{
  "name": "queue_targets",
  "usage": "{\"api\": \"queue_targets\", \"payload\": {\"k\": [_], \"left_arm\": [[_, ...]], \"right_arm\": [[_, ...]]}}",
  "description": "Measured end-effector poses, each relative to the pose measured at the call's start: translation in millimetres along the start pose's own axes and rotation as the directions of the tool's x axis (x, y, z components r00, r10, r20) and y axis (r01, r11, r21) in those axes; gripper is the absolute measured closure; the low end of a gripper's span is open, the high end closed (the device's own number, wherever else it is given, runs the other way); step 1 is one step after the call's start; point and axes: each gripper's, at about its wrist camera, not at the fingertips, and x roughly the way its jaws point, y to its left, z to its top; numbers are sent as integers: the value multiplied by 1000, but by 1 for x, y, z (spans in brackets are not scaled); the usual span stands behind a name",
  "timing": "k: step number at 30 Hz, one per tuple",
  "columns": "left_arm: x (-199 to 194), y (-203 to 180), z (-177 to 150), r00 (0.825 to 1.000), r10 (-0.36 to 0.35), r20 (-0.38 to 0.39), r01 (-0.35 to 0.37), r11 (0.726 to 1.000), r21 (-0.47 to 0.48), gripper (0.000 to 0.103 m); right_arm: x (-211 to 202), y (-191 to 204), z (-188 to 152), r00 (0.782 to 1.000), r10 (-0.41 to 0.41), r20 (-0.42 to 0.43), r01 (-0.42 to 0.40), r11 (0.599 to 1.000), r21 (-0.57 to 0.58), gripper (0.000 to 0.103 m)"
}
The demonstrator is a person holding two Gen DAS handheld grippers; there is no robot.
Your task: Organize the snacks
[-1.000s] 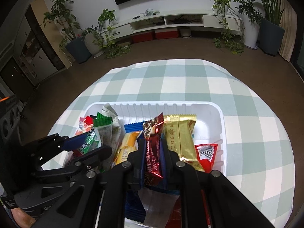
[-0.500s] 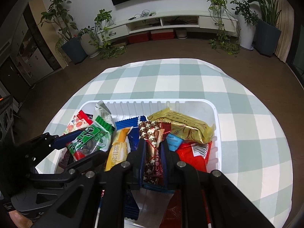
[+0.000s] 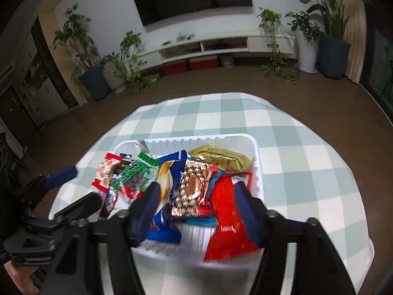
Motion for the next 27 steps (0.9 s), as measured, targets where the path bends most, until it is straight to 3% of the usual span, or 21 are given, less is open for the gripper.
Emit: {"api": "queue_targets", "payload": {"k": [3,8,11,14,15,16,17,18,19,22,24,27], "left_arm": [[-31,-7,-11,997,17,74,-19,999,25,0],[-94,-24,-30,975,73,210,-86,995,54,0],[-135,-34,-41,954,129,271,-144,989,37,0],[-178,-48,-58,918,207,337,-221,975,2,0],[-191,-52,-65,905,253,343,-262,965,-22,0],[-200,-56,-69,891,295,346,-300,953,-41,0],[-212,-62,-75,869,350,349,-347,935,-74,0],[-220,-65,-80,863,369,346,-360,928,-91,0],[-226,-67,-83,865,366,342,-356,930,-95,0],[-242,-73,-96,879,349,326,-334,937,-105,0],[-249,-76,-106,885,353,302,-333,936,-118,0],[-249,-79,-123,915,321,243,-300,947,-119,0]], "right_arm": [[-26,2,-11,999,10,53,-11,1000,16,20],[-79,15,-32,986,9,166,-9,1000,0,16],[-125,29,-46,957,10,290,-1,1000,-29,13],[-180,45,-61,883,11,469,17,998,-55,2],[-198,50,-67,848,15,530,22,998,-63,0],[-221,57,-76,798,20,602,34,996,-79,0],[-235,63,-82,768,18,640,50,995,-88,0],[-250,69,-88,736,17,677,70,992,-102,0],[-260,74,-93,722,21,692,83,990,-116,0],[-277,83,-103,728,30,685,92,986,-141,0],[-280,86,-109,757,22,653,91,986,-139,0],[-276,82,-122,809,-2,587,74,992,-99,0]]}}
